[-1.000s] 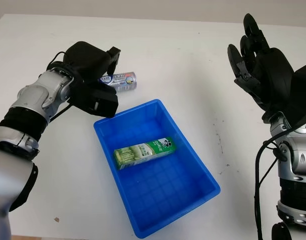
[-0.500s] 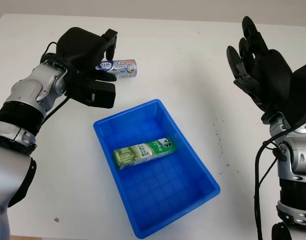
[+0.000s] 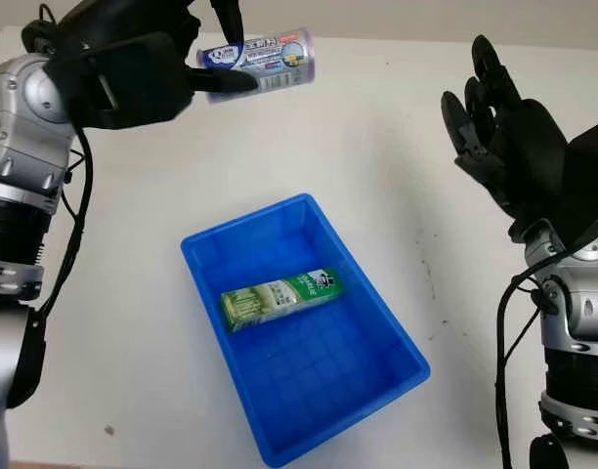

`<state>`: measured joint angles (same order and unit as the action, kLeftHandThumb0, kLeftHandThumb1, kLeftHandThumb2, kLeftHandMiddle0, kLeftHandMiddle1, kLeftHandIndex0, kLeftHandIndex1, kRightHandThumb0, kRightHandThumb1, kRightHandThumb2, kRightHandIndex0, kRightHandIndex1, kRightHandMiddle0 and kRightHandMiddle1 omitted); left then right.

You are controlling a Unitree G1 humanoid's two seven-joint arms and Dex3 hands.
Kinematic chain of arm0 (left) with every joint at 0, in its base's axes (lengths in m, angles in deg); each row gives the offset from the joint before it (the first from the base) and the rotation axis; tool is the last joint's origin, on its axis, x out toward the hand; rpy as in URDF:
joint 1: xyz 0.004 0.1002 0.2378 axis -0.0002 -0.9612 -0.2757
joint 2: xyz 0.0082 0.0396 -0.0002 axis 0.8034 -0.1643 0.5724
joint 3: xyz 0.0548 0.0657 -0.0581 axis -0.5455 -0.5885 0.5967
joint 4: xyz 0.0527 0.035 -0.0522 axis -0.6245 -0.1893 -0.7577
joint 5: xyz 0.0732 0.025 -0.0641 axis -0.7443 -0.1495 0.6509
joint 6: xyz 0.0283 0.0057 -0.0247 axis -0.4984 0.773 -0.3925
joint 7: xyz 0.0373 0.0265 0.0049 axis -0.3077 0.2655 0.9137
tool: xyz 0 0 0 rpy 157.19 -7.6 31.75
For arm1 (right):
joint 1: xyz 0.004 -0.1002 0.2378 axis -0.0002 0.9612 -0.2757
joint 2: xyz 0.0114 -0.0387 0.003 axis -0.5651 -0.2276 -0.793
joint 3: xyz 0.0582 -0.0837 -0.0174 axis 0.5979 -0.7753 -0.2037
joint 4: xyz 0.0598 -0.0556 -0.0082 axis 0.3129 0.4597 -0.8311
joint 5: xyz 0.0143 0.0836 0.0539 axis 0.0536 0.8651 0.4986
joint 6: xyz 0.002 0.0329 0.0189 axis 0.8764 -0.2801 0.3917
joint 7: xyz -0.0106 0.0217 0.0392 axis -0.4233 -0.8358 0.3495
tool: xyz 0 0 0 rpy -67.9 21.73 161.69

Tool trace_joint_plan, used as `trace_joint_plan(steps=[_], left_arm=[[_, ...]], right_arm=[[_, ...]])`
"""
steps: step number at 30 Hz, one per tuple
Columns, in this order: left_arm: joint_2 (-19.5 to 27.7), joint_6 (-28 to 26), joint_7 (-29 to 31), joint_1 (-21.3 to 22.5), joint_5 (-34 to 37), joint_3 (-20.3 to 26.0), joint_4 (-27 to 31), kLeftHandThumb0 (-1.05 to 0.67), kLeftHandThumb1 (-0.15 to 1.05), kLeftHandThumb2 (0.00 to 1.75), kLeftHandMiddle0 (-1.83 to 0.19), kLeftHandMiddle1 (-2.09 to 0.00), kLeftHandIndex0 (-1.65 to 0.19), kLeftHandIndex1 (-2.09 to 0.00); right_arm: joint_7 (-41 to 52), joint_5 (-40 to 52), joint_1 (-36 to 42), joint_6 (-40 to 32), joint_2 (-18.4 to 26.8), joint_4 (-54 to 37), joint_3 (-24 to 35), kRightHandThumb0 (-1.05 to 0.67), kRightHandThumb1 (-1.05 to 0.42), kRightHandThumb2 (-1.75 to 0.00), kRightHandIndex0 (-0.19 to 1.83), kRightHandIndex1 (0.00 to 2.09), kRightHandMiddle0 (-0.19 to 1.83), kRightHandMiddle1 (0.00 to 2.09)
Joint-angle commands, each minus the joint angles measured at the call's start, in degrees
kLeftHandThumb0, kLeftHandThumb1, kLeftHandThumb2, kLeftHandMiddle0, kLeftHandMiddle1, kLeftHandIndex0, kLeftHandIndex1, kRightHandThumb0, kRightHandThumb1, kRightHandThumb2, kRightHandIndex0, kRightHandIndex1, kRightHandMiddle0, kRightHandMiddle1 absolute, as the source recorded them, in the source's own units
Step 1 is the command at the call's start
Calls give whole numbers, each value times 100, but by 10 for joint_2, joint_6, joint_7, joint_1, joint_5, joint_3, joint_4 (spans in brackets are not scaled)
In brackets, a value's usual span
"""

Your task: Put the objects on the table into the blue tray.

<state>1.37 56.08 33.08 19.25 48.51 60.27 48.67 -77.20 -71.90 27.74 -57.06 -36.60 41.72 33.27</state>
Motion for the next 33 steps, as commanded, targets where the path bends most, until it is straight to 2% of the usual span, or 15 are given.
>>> trace_joint_plan(steps=[1,5,12,15,16,17,19,21,22,23,25,26,27,29,33], left_arm=[[18,-38,29,-22,37,36,62,-41,105,32,-74,-209,-48,-209],[40,-107,95,-59,103,72,151,-40,105,33,-76,-209,-46,-209],[91,-169,159,-163,163,118,284,-40,105,31,-78,-209,-42,-207],[117,-179,210,-199,194,120,316,-38,105,32,-67,-209,-30,-209],[124,-181,221,-208,198,117,321,-38,105,31,-60,-209,-25,-194],[129,-196,231,-215,203,111,328,-41,105,28,-52,-207,-23,-166],[127,-223,241,-224,218,104,336,-41,105,21,-52,-198,-26,-132],[122,-239,252,-225,234,95,335,-39,105,16,-49,-178,-24,-115],[121,-247,258,-221,240,88,333,-38,105,15,-45,-161,-21,-105],[121,-251,264,-218,246,82,330,-39,105,14,-43,-131,-22,-79],[120,-253,276,-211,256,73,323,-40,105,11,-49,-81,-28,-44],[119,-252,280,-208,259,69,320,-40,105,10,-56,-45,-31,-27],[119,-248,283,-207,260,67,317,-41,105,8,-58,-29,-32,-19],[112,-233,285,-208,265,66,308,-40,105,8,-57,-13,-33,-12],[96,-205,275,-212,267,68,291,-37,105,9,-56,-7,-33,-9]], right_arm=[[3,4,-2,3,1,3,4,-53,-105,-49,-19,0,-19,1],[6,6,-7,1,0,8,4,-54,-105,-48,-19,0,-19,0],[7,1,-7,2,5,10,3,-55,-105,-47,-19,0,-19,1],[9,3,-9,1,3,13,3,-55,-105,-48,-19,0,-19,1],[10,3,-10,2,4,14,2,-55,-105,-48,-19,0,-19,1],[12,2,-11,3,4,15,0,-54,-105,-49,-19,0,-19,0],[13,0,-12,4,4,15,-2,-54,-105,-50,-19,0,-19,0],[13,0,-12,3,3,15,-3,-54,-105,-49,-19,0,-19,1],[12,-1,-11,1,2,13,-4,-54,-105,-49,-19,0,-19,1],[12,-2,-11,1,4,12,-5,-54,-105,-49,-19,0,-19,1],[15,-1,-10,3,4,11,-4,-54,-105,-50,-19,0,-19,0],[14,1,-9,3,4,11,-3,-54,-105,-50,-19,0,-19,0],[11,1,-9,1,2,9,-2,-54,-105,-50,-19,0,-19,0],[7,1,-6,-7,2,2,-1,-53,-105,-49,-19,0,-19,1],[9,6,-6,-7,2,2,1,-52,-105,-50,-19,0,-19,0]])
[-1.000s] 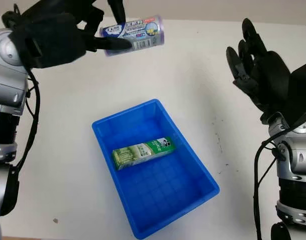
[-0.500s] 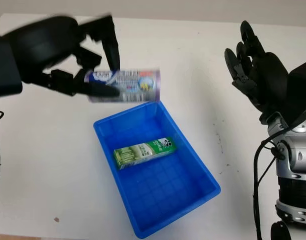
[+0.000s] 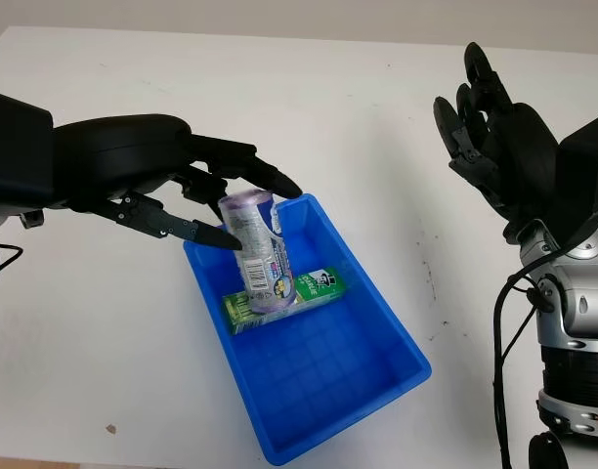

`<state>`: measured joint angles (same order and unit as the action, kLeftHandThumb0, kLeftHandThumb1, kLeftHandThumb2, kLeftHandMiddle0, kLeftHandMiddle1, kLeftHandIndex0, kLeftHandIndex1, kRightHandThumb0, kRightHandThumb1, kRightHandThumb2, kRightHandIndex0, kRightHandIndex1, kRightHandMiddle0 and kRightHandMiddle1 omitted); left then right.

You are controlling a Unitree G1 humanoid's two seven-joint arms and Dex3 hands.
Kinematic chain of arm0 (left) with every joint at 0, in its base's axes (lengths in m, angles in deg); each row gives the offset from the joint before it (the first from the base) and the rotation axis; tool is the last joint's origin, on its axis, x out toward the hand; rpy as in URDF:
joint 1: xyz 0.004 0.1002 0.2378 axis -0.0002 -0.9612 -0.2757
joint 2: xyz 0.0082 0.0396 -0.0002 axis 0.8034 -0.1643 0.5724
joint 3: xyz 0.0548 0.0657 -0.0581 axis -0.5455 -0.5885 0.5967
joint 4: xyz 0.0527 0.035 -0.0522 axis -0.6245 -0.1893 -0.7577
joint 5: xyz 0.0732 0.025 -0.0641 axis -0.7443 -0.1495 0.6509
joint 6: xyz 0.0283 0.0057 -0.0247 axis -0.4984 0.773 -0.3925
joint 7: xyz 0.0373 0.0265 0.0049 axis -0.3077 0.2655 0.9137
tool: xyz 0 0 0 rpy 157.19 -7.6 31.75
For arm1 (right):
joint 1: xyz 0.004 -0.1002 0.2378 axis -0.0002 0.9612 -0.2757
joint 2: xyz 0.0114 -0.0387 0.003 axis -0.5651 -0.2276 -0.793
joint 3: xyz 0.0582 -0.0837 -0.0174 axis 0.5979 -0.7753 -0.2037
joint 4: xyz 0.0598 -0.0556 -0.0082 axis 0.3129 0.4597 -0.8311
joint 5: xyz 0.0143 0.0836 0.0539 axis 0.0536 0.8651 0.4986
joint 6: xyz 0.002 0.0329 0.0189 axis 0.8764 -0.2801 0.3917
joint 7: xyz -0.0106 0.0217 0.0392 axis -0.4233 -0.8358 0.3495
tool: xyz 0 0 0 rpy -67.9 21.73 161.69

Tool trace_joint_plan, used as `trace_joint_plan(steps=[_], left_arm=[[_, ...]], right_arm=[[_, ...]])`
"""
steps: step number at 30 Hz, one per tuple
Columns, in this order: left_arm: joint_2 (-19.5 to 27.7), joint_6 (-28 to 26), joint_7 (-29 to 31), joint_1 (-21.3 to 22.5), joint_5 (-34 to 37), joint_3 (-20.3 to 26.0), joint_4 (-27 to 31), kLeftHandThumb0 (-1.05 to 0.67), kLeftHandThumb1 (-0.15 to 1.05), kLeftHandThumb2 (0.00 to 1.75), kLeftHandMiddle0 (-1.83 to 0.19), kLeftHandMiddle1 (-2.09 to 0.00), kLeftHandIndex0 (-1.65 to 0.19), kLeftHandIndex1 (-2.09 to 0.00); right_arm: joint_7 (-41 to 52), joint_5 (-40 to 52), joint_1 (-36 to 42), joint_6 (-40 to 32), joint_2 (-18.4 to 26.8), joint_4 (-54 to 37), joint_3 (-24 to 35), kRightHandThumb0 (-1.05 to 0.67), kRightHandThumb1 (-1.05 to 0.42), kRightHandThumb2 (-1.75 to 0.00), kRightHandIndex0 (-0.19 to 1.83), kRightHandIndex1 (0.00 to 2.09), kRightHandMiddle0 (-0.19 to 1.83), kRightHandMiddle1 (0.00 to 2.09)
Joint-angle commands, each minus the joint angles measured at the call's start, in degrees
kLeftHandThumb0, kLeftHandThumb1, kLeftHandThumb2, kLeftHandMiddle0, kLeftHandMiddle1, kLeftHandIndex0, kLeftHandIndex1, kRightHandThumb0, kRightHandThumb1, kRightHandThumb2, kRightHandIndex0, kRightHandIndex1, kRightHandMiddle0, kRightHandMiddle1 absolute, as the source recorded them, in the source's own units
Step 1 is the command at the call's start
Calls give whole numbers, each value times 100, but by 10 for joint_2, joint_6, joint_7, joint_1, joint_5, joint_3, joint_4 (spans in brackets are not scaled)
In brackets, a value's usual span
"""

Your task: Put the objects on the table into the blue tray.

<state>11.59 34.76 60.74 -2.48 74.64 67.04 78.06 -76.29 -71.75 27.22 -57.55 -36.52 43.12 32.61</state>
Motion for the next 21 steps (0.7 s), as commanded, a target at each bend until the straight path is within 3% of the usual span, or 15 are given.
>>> trace_joint_plan(steps=[1,6,12,21], left_arm=[[-11,15,-5,4,6,2,-7,-36,105,9,-56,-7,-33,-9],[-19,41,-23,7,-4,7,-22,-35,105,11,-57,-7,-37,-10],[-52,12,-90,26,1,21,-49,-34,105,14,-55,-5,-38,-9],[-100,115,-229,49,-81,29,-182,-52,105,28,-36,-1,-28,-5]], right_arm=[[1,5,-1,-1,1,-9,8,-52,-105,-50,-19,0,-19,0],[0,-3,-4,2,4,-7,1,-54,-105,-50,-19,0,-19,0],[15,0,-10,19,7,10,3,-55,-105,-51,-19,0,-19,0],[7,-2,-13,14,4,3,5,-55,-105,-47,-19,0,-18,3]])
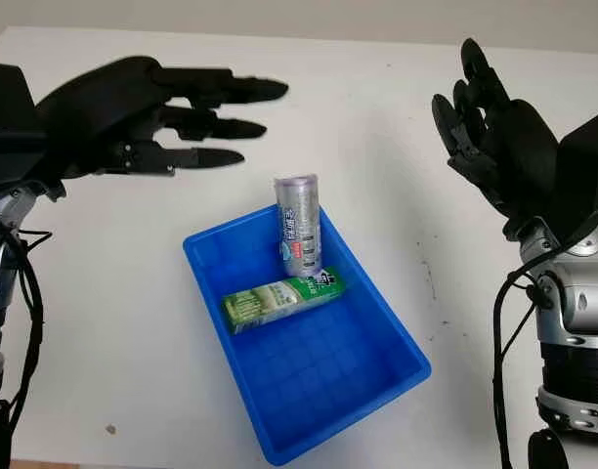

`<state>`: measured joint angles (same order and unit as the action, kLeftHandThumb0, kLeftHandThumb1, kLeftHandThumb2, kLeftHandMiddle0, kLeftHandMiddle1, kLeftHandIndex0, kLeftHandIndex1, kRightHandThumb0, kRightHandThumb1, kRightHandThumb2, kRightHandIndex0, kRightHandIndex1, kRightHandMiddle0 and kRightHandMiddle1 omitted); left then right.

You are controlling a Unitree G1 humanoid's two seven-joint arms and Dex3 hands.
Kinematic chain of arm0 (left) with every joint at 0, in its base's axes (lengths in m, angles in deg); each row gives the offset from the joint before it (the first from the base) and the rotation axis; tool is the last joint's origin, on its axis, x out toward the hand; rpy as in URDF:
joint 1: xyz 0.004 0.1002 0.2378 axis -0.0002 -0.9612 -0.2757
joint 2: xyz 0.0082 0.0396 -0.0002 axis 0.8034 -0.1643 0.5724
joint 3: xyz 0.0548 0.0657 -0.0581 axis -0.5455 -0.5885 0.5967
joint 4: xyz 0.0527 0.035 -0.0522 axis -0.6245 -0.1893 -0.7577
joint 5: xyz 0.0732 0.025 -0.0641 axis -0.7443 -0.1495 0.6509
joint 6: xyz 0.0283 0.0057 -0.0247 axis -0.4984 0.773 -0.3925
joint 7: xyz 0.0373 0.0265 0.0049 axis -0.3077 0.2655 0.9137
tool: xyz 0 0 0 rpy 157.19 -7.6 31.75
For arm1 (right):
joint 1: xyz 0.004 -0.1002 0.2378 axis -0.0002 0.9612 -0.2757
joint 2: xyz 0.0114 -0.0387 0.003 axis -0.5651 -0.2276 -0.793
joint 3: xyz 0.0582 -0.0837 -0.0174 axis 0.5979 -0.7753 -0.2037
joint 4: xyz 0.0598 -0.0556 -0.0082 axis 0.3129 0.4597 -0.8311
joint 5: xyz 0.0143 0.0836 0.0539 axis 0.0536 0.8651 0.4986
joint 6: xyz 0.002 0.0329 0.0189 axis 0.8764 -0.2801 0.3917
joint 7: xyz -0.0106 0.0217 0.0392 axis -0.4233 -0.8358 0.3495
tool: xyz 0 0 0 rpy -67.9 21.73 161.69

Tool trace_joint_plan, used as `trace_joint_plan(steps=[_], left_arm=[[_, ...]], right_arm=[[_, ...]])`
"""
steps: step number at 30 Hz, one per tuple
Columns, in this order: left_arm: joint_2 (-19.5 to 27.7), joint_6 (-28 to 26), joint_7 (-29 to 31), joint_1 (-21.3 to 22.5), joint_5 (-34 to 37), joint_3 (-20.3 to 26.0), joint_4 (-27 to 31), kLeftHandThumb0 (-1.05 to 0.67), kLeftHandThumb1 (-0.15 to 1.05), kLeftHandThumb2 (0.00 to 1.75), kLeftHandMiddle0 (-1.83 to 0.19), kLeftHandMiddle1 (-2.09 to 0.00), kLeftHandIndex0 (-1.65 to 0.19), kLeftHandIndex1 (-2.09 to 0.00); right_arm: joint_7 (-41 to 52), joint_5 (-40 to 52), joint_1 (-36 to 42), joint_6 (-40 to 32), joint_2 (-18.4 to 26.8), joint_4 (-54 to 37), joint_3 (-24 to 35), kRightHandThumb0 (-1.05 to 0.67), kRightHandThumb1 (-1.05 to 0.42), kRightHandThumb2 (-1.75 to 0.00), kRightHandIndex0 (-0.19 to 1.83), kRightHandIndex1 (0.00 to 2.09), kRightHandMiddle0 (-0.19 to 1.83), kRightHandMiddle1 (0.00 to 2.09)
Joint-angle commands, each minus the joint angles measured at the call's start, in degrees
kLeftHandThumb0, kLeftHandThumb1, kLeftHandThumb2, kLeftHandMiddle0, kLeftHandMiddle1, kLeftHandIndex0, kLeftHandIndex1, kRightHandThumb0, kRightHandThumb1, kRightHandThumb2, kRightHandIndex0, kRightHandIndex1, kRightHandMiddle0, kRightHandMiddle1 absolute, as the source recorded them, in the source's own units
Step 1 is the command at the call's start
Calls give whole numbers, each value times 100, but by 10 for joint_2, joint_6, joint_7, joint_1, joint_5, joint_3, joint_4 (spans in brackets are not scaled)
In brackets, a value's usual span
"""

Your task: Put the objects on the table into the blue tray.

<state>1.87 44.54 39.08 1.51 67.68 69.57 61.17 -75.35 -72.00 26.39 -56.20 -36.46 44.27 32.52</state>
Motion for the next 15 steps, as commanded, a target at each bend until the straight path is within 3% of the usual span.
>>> trace_joint_plan(steps=[1,4,9,15], left_arm=[[-5,41,-25,10,-26,2,-32,-55,105,33,-31,-1,-25,-3],[-22,84,-64,8,-47,7,-86,-58,105,41,-19,-1,-16,-1],[-85,102,-136,-13,-22,36,-137,-63,105,45,-4,-2,-4,-1],[-165,150,-175,-9,28,70,-283,-71,105,52,12,-2,10,-1]], right_arm=[[-3,0,-5,1,4,-9,5,-55,-105,-47,-19,0,-17,3],[-2,0,-6,7,4,-7,4,-55,-105,-48,-19,0,-18,3],[-1,2,-7,21,0,1,4,-56,-105,-49,-19,0,-19,2],[2,20,-7,62,-19,29,12,-59,-105,-70,-19,0,-19,1]])
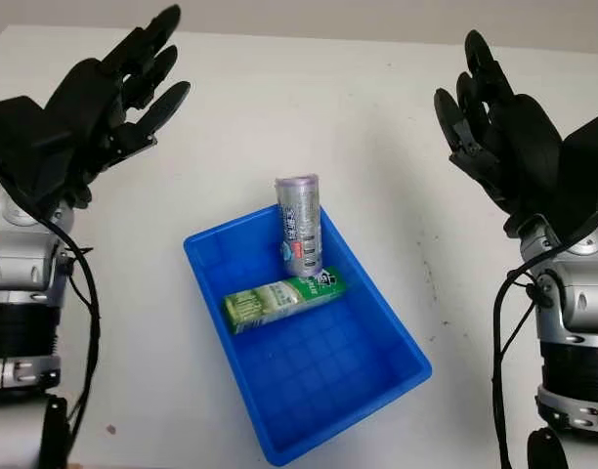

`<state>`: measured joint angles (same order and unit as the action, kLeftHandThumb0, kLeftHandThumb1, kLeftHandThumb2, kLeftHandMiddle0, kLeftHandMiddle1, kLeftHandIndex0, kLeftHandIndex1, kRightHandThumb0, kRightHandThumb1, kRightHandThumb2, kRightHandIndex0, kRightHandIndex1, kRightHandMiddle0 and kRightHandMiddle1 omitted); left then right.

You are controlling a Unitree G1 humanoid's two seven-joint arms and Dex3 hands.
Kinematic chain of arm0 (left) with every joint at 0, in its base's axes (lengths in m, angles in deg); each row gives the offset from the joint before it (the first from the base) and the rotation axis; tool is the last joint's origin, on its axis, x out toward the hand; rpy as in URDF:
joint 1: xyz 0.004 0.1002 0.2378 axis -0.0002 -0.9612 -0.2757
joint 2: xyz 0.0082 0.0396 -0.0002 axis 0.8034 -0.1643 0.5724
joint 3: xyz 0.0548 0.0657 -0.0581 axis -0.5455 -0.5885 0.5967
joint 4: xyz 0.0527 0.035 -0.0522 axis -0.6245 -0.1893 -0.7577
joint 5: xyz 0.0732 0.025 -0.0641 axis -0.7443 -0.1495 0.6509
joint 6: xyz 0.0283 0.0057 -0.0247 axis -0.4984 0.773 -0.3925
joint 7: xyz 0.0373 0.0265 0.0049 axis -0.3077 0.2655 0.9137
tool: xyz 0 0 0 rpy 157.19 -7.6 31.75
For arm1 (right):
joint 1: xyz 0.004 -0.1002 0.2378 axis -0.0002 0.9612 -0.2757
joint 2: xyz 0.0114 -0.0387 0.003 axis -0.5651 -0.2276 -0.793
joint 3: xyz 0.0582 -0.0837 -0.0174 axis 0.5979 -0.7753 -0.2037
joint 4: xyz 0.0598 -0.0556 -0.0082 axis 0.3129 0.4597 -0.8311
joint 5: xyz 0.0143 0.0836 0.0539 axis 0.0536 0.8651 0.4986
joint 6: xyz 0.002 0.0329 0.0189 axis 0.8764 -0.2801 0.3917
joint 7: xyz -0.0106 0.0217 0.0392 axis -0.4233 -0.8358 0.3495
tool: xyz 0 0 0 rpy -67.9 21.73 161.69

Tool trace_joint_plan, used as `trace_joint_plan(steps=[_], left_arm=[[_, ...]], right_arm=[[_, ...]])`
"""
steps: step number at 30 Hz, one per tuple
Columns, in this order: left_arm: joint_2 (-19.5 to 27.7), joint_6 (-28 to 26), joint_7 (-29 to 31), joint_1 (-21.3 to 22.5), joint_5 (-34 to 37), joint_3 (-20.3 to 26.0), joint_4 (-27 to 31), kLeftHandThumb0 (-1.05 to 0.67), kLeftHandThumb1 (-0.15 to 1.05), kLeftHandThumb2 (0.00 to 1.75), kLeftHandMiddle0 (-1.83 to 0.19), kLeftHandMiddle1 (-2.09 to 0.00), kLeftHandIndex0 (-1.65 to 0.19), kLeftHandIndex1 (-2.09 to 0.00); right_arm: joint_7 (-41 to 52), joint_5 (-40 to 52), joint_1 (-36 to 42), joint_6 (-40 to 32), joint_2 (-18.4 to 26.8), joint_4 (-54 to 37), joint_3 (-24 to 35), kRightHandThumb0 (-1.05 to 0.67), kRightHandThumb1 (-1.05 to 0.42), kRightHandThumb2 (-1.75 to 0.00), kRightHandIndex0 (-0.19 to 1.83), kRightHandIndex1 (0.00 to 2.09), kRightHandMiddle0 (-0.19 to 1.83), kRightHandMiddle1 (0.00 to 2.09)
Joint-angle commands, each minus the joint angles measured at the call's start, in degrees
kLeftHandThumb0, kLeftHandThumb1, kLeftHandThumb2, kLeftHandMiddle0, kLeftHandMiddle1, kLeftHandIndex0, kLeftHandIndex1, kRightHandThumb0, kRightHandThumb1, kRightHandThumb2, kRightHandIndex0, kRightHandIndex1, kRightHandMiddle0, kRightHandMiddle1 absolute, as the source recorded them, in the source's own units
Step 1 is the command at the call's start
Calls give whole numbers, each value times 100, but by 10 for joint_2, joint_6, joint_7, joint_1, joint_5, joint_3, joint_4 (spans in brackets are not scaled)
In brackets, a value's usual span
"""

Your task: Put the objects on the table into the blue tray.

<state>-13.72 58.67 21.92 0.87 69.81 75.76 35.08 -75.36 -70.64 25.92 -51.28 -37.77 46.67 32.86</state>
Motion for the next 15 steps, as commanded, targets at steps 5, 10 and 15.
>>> trace_joint_plan(steps=[5,10,15], left_arm=[[-50,25,-10,12,33,23,-117,-74,105,59,19,0,19,0],[-71,46,-10,22,39,21,-155,-78,105,64,19,0,19,0],[-77,38,-10,23,39,19,-150,-81,105,63,19,0,19,0]], right_arm=[[2,23,4,23,-20,12,8,-68,-105,-78,-19,0,-19,0],[-16,16,17,39,-38,17,7,-75,-105,-82,-19,0,-19,0],[-20,25,28,42,-48,19,11,-76,-105,-83,-19,0,-19,0]])
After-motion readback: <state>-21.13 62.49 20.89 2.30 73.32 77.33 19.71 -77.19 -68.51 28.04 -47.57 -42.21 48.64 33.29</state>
